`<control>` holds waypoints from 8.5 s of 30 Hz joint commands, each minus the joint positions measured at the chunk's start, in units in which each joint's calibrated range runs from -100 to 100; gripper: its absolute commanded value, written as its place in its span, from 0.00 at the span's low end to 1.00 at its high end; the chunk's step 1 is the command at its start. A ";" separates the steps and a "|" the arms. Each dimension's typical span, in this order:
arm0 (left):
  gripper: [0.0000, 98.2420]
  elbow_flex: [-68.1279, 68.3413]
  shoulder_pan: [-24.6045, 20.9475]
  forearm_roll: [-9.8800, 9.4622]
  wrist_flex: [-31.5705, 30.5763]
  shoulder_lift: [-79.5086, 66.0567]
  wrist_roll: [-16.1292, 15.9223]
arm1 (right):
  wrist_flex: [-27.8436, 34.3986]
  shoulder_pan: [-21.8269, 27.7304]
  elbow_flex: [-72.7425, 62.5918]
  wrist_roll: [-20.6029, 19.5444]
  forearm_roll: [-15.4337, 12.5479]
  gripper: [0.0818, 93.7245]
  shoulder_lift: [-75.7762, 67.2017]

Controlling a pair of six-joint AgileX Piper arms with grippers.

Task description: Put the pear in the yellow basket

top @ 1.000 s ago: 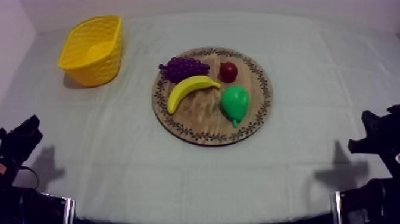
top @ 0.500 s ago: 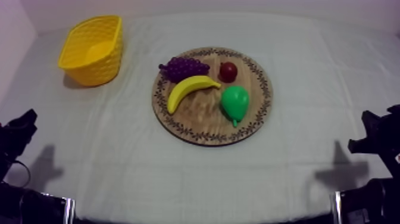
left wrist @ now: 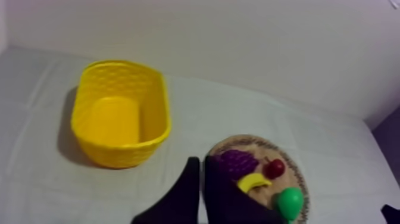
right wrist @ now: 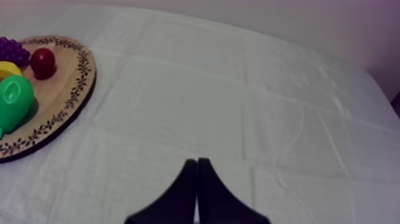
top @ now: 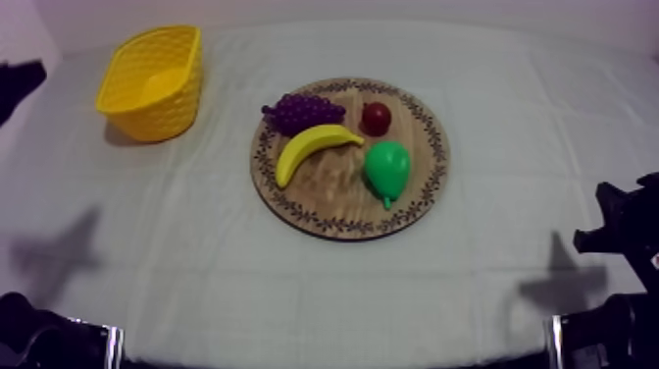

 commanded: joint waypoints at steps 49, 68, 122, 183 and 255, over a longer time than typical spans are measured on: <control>0.18 -40.36 23.63 10.84 4.31 75.00 9.55 | -0.01 -0.25 0.03 -0.21 -0.01 0.00 0.01; 0.97 -49.25 23.79 5.08 15.58 78.79 16.80 | -0.01 -0.24 0.03 -0.21 -0.01 0.00 0.01; 0.61 -94.26 19.99 11.95 49.41 118.70 4.48 | -0.01 -0.40 0.03 -0.22 -0.01 0.00 0.01; 0.71 -84.94 -11.24 4.51 44.90 113.32 5.35 | -0.01 -0.40 0.03 -0.21 -0.01 0.00 0.01; 0.00 50.42 -11.92 6.56 -19.50 -39.45 -6.56 | -0.01 -0.47 0.03 -0.21 -0.01 0.00 0.01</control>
